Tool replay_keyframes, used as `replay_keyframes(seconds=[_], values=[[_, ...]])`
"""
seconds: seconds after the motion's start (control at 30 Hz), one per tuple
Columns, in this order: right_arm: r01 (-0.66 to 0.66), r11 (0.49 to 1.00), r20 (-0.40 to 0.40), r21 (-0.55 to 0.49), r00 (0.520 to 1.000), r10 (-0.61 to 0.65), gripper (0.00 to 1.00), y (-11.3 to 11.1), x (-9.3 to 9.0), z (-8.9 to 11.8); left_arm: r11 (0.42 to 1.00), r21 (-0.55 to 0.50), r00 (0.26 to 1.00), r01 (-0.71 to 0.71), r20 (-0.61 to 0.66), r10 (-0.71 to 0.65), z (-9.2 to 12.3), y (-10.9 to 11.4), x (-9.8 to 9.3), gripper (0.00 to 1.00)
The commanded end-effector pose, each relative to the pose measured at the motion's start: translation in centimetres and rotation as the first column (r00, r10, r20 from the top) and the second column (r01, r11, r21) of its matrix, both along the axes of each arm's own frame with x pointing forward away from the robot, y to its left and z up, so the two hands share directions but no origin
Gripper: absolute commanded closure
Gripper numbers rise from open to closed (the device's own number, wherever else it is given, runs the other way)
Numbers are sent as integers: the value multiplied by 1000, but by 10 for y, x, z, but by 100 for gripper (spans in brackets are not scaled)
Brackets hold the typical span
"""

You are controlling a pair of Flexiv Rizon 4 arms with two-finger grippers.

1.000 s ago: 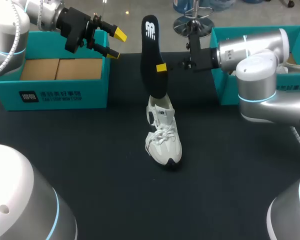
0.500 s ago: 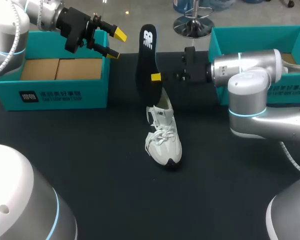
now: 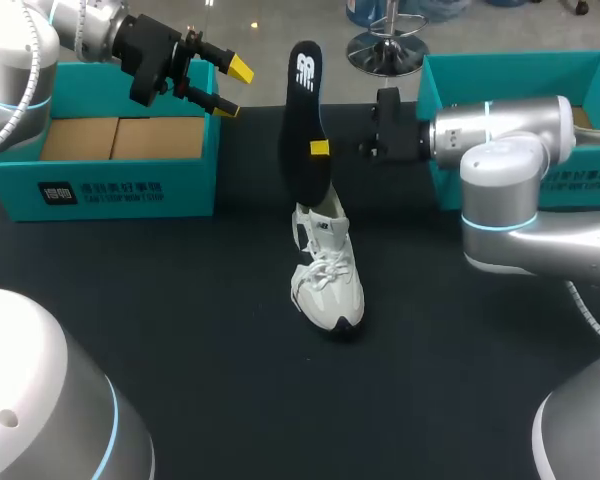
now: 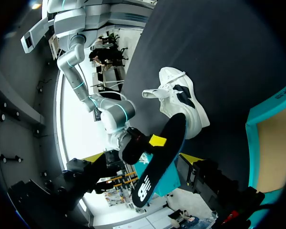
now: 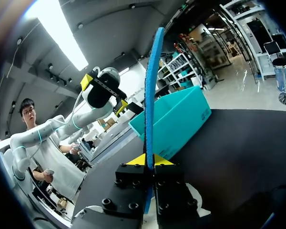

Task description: Take the shoe out of the shoebox, open the shoe tongue, remove and reinsert the insole, then place the shoe into the shoebox

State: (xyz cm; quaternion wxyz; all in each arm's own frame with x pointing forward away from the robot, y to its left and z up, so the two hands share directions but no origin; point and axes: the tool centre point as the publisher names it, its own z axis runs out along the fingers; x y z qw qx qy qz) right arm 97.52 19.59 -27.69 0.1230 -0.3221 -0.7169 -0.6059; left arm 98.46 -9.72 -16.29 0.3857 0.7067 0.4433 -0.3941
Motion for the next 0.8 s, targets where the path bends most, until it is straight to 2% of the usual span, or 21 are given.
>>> replay_keyframes(seconds=[0.03, 0.3, 0.53, 0.8], values=[[-3, 1000, -1, -12, 1000, 3, 100, -4, 0, 3, 1000, 2, 1000, 2, 0, -2, 0, 0, 0, 0], [-22, 1000, -33, -18, 999, 21, 100, 2, -9, -6, 1000, 2, 1000, 2, 0, -2, 0, 0, 0, 0], [-18, 999, -62, -46, 998, 15, 100, -4, -17, -18, 1000, 2, 1000, 2, 0, -2, 0, 0, 0, 0], [7, 999, -6, -37, 1000, -7, 100, -11, -8, -10, 1000, 2, 1000, 2, 0, -2, 0, 0, 0, 0]])
